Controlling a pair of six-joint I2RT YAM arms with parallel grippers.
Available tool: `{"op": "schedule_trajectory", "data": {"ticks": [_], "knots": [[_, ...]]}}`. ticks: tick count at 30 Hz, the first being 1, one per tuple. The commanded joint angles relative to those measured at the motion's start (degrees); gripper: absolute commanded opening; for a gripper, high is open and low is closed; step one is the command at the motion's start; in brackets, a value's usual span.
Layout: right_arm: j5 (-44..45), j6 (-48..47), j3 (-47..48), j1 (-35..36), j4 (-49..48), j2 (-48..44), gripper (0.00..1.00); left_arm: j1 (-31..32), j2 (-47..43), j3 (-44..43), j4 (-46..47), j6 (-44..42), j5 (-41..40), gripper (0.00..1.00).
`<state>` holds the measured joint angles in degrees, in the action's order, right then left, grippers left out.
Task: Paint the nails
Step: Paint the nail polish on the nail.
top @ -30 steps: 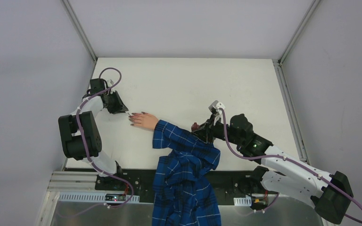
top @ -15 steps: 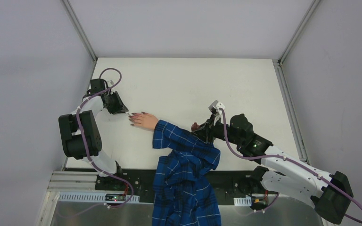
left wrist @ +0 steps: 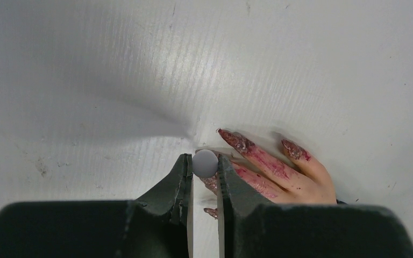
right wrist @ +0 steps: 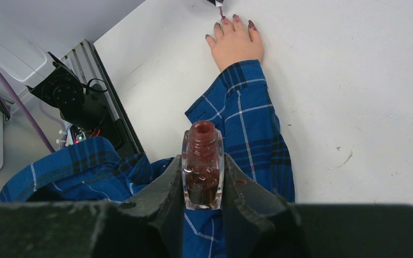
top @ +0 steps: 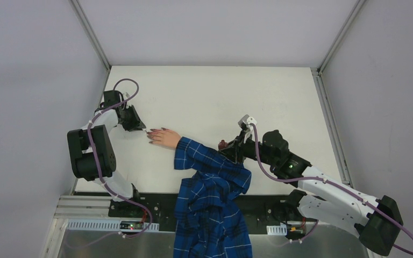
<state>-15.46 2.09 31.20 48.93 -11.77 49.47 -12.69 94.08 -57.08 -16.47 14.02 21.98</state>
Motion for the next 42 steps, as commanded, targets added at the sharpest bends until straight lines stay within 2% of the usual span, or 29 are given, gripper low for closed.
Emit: {"op": "schedule_trajectory", "data": {"ticks": [1, 42], "knots": [[-0.3, -0.2, 0.4, -0.2, -3.4, -0.4, 0.0, 0.4, 0.7, -1.9, -1.3, -0.3, -1.4, 0.0], [-0.1, -0.2, 0.3, -0.2, -3.4, -0.6, 0.0, 0.3, 1.1, -2.6, -2.8, -0.3, -3.8, 0.0]]}}
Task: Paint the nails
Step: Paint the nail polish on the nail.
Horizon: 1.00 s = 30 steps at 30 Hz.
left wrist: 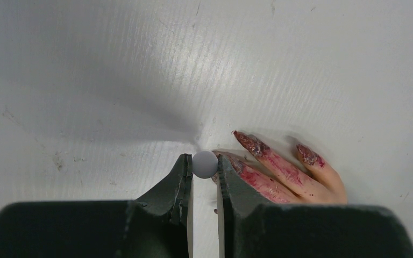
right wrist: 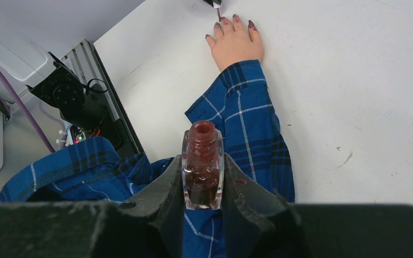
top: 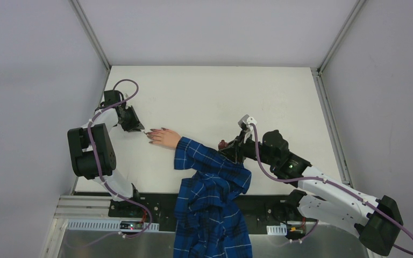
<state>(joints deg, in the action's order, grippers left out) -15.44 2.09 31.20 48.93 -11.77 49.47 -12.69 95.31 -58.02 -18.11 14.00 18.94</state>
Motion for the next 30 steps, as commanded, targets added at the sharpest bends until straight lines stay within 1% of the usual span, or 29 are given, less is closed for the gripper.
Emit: {"op": "schedule_trajectory", "data": {"ticks": [1, 6, 18, 23, 30], "knots": [[-0.1, -0.2, 0.3, -0.2, -3.4, -0.6, 0.0, 0.3, -0.1, -1.6, -1.1, -0.3, -0.7, 0.0], [0.0, -0.3, 0.4, -0.2, -3.4, -0.6, 0.0, 0.2, -0.9, -1.5, -1.1, -0.1, -1.2, 0.0], [0.9, -0.3, -0.1, -0.2, -3.7, -1.2, 0.0, -0.2, -5.9, -0.9, -0.4, 0.1, -3.0, 0.0], [1.0, -0.3, -0.1, -0.2, -3.7, -1.0, 0.0, 0.0, -6.3, -0.8, 0.2, 0.6, 0.0, 0.0], [0.5, -0.3, 0.2, -0.2, -3.8, -0.1, 0.0, 2.1, -4.9, -1.0, 0.5, 0.0, 2.4, 0.0]]}}
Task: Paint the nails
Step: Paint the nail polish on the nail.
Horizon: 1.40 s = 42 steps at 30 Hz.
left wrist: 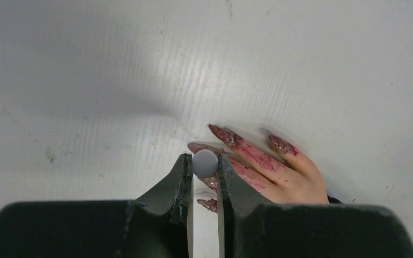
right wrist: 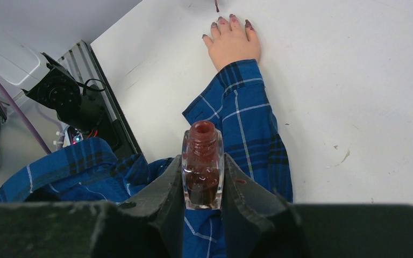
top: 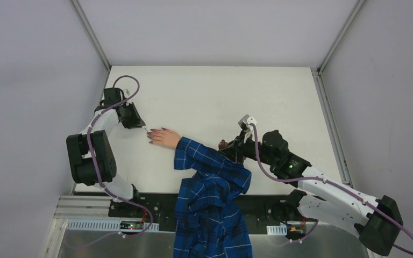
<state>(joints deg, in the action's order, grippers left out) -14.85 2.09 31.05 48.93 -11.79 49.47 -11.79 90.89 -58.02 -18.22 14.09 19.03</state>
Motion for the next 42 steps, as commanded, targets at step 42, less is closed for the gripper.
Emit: {"op": "schedule_trajectory", "data": {"ticks": [42], "knots": [[0.2, -0.4, 0.2, -0.2, -3.8, -0.1, 0.0, 1.3, 2.7, -1.0, 0.3, 0.2, -0.8, 0.0]]}}
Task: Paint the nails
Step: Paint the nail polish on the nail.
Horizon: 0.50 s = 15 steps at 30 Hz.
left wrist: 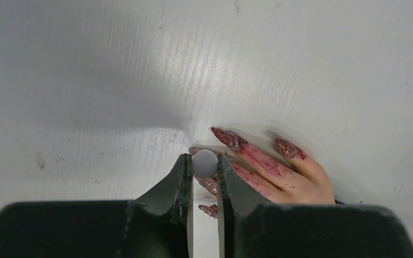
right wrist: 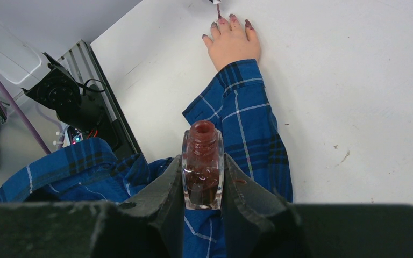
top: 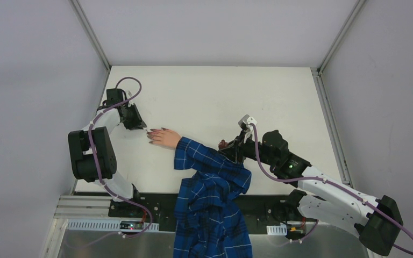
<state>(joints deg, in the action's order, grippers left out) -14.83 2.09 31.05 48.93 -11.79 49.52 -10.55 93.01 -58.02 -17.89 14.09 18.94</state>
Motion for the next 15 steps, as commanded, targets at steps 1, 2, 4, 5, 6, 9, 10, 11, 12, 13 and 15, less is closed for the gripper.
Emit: {"op": "schedule_trajectory", "data": {"ticks": [1, 2, 4, 5, 6, 9, 10, 11, 12, 13, 15], "knots": [[0.2, -0.3, 0.2, -0.2, -3.8, -0.1, 0.0, 0.1, 0.6, -1.0, -0.1, 0.2, -0.9, 0.0], [0.2, -0.4, 0.2, -0.2, -3.8, -0.2, 0.0, 0.0, 0.6, -0.9, -0.1, 0.1, -1.0, 0.0], [0.2, -0.4, 0.2, -0.2, -3.8, -0.3, 0.0, 0.0, 0.8, -0.9, -0.2, 0.1, -1.2, 0.0], [0.2, -0.4, 0.2, -0.2, -3.8, -0.3, 0.0, -0.1, 0.9, -1.0, -0.2, 0.0, -1.2, 0.0], [0.2, -0.3, 0.2, -0.2, -3.8, -0.4, 0.0, 0.0, 0.9, -1.0, -0.2, -0.1, -1.1, 0.0], [0.2, -0.3, 0.1, -0.2, -3.8, -0.5, 0.0, 0.0, 1.0, -1.0, -0.2, -0.2, -1.4, 0.0], [0.2, -0.4, 0.1, -0.2, -3.8, -0.5, 0.0, 0.0, 1.0, -1.0, -0.3, -0.2, -1.4, 0.0], [0.2, -0.3, 0.2, -0.2, -3.8, -0.5, 0.0, -0.1, 1.0, -1.0, -0.3, -0.2, -1.6, 0.0], [0.2, -0.4, 0.2, -0.2, -3.8, -0.5, 0.0, 0.0, 1.1, -1.0, -0.3, -0.1, -1.7, 0.0], [0.2, -0.3, 0.2, -0.2, -3.8, -0.5, 0.0, -0.1, 1.1, -1.0, -0.3, -0.2, -1.7, 0.0], [0.2, -0.4, 0.2, -0.2, -3.8, -0.5, 0.0, -0.1, 1.2, -1.0, -0.4, -0.2, -2.0, 0.0]]}}
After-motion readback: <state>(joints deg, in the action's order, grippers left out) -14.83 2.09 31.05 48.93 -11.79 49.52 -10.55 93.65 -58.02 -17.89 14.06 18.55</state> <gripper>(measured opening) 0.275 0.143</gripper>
